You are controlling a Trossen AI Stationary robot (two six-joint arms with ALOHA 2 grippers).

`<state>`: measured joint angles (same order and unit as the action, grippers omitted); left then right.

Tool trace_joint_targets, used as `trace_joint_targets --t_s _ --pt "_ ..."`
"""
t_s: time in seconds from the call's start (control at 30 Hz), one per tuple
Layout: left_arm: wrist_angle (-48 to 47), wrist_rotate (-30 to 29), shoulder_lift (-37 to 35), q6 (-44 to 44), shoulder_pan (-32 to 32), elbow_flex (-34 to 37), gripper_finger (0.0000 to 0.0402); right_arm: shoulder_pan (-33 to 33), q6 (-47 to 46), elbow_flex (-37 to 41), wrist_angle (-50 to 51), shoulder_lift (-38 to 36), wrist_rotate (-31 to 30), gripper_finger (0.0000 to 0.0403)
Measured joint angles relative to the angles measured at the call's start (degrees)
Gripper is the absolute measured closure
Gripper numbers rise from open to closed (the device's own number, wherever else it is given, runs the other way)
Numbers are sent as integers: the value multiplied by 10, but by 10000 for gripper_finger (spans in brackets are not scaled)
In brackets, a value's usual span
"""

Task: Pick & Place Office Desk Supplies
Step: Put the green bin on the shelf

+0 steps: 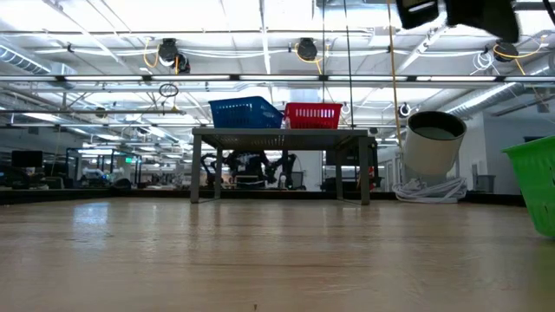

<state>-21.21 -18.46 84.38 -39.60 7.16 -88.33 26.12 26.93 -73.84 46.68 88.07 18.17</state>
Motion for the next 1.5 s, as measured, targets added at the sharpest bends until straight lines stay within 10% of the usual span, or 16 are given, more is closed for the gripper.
trace_joint_targets --t_s 1.5 --pt "0 -16 0 -10 -1 0 202 -1 -29 12 -121 129 63 233"
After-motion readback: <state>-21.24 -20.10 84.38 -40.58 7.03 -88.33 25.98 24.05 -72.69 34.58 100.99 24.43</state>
